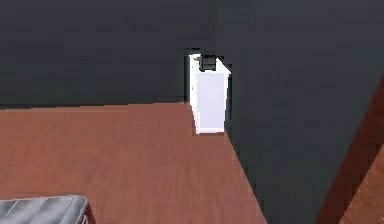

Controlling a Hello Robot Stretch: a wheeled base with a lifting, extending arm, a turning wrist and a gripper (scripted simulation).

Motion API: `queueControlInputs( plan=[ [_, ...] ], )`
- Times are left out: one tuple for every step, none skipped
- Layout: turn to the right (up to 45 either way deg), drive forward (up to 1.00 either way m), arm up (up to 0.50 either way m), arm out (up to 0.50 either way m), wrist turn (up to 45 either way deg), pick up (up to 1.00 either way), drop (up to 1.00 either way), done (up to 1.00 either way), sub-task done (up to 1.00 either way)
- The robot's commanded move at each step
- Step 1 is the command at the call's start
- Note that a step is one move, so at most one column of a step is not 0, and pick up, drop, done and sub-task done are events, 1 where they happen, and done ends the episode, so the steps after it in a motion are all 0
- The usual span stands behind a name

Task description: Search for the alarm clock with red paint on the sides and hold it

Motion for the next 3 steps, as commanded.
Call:
queueControlInputs(
  plan=[
    [0.0, 1.00, 0.00, 0.00, 0.0, 0.00, 0.00, 0.00, 0.00],
    [0.0, 0.55, 0.00, 0.00, 0.0, 0.00, 0.00, 0.00, 0.00],
    [-45.0, 0.00, 0.00, 0.00, 0.0, 0.00, 0.00, 0.00, 0.00]
  ],
)
